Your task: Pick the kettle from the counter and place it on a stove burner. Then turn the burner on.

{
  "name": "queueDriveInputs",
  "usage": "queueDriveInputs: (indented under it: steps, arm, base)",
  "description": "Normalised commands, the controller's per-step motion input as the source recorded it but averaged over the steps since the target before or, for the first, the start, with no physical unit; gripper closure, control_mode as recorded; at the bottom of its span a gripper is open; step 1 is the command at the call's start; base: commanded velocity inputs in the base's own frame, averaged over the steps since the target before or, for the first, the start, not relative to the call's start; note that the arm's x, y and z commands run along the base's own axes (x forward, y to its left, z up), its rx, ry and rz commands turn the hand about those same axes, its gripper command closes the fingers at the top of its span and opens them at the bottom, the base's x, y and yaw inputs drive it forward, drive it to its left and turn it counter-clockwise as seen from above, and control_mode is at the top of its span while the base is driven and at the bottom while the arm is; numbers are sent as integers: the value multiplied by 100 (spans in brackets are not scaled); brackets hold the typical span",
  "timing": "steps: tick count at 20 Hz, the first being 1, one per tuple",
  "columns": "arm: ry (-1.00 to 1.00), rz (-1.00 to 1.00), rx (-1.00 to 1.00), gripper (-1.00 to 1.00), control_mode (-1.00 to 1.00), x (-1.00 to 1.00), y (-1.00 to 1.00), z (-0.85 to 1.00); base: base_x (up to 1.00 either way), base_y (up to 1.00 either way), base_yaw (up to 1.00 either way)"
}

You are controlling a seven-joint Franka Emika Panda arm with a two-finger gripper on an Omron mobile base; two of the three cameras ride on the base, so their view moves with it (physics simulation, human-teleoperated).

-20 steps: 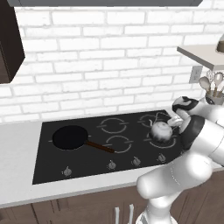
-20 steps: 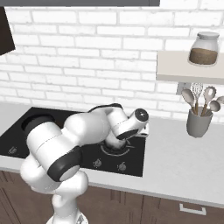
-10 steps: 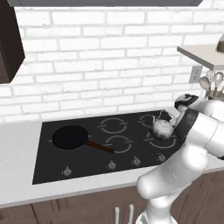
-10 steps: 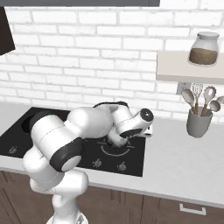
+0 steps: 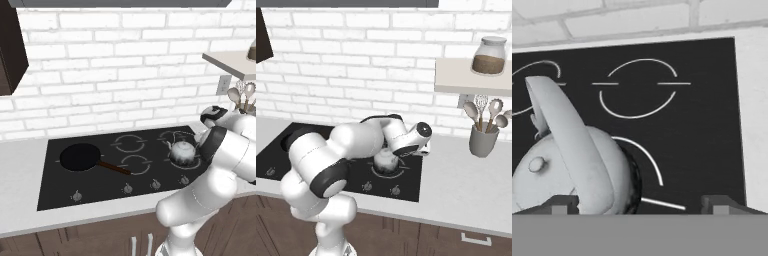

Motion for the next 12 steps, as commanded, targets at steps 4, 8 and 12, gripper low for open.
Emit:
queueDriveInputs:
  steps: [4, 8, 12]
  arm:
    - [0, 0, 0, -100, -100, -16, 6, 29]
    - [0, 0, 0, -100, -100, -16, 6, 14]
    - [0, 0, -2, -100, -100, -24, 29, 11]
  base:
    - [0, 0, 0]
    - [0, 0, 0]
    - [0, 0, 0]
